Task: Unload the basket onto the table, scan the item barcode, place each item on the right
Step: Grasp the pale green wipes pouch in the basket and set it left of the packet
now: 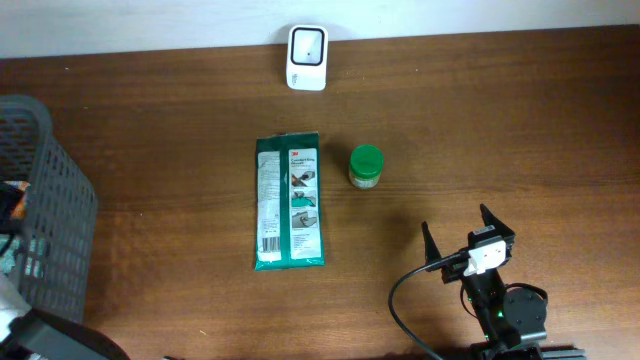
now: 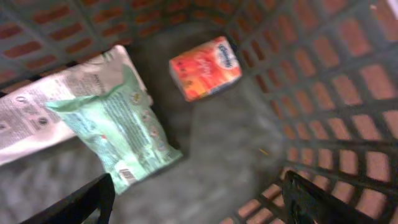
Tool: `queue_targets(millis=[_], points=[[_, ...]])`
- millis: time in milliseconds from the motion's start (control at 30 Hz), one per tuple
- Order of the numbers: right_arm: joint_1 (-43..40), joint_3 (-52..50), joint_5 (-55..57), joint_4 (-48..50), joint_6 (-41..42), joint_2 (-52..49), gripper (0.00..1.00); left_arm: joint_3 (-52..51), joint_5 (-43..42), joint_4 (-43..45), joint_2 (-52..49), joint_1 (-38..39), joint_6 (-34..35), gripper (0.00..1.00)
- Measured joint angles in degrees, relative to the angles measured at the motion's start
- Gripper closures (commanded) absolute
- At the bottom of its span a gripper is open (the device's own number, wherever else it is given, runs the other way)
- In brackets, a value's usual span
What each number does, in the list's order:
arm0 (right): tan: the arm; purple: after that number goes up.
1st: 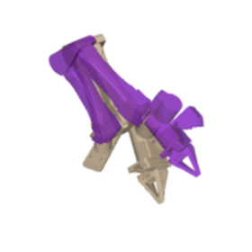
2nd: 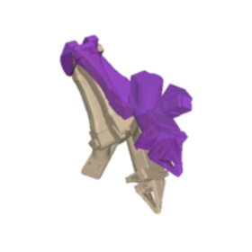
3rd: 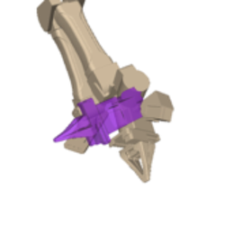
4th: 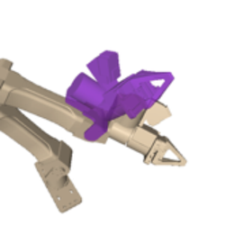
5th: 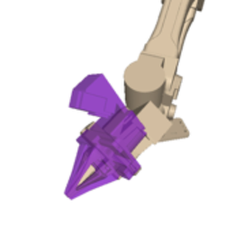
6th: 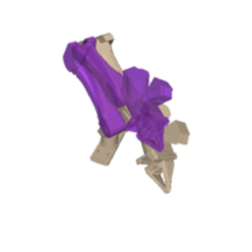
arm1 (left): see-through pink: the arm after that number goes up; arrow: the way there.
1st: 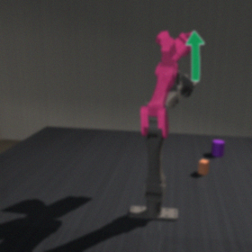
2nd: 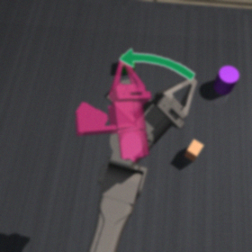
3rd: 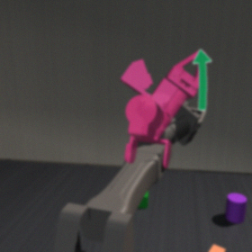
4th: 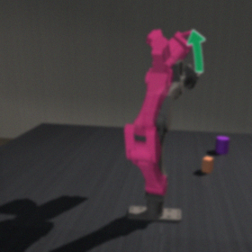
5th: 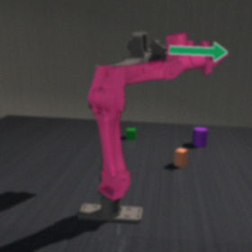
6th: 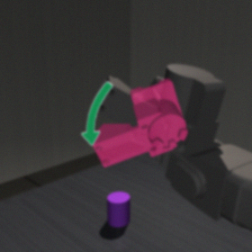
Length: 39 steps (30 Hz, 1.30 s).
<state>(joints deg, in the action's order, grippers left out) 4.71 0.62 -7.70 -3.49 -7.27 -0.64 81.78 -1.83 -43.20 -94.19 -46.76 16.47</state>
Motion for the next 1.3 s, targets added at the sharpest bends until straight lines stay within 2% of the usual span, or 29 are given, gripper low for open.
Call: queue_targets(millis=[133,267,300,433,733,767,800,833,867,900,1100,1200,1267,1300], points=[[0.0,0.0,0.0,0.0,-0.02,0.0,0.02,0.59,-1.62,-1.18,1.29,0.0,0.07,0.14],[0.0,0.0,0.0,0.0,-0.04,0.0,0.02,0.72,3.06,-2.03,0.63,-0.28,0.07,0.17],[0.0,0.0,0.0,0.0,-0.02,0.0,0.02,0.85,4.02,-2.29,-0.85,-0.59,0.22,0.21],[0.0,0.0,-0.02,0.0,-0.04,0.0,0.02,0.96,5.53,-1.46,-8.92,-1.95,0.39,0.24],[0.0,0.0,0.0,0.0,-0.02,0.0,0.02,1.07,6.88,4.87,-17.86,-3.5,-0.59,0.19],[0.0,0.0,-0.02,0.0,-0.04,0.0,0.02,1.07,7.04,4.87,-18.91,-3.5,-0.66,0.25],[0.0,0.0,-0.02,0.0,-0.04,0.0,0.02,1.07,7.13,4.76,-19.8,-3.52,-0.66,0.35],[0.0,0.0,0.0,0.0,-0.04,0.0,0.02,1.07,7.17,4.83,-20.46,-3.52,-0.83,0.6],[0.0,0.0,0.0,0.0,-0.04,0.0,0.02,1.07,7.19,4.72,-21.44,-3.5,-1.03,0.71],[0.0,0.0,0.0,0.0,0.0,0.0,0.02,1.07,7.17,4.68,-21.53,-3.5,-0.83,0.77],[0.0,0.0,0.0,0.0,-0.04,0.0,0.02,2.16,6.54,1.53,-21.44,-3.48,-1.11,0.82],[0.0,0.0,-0.02,0.0,-0.02,0.0,0.02,4.52,3.13,-2.38,-19.19,-3.45,-1.07,0.85],[0.0,0.0,-0.02,0.0,-0.02,0.0,0.02,6.38,-0.81,-4.09,-12.39,-3.45,-1.07,0.86],[0.0,0.0,0.0,0.0,-0.02,0.0,0.01,7.32,-3.28,-4.15,-5.81,-3.45,-1.09,0.86]])
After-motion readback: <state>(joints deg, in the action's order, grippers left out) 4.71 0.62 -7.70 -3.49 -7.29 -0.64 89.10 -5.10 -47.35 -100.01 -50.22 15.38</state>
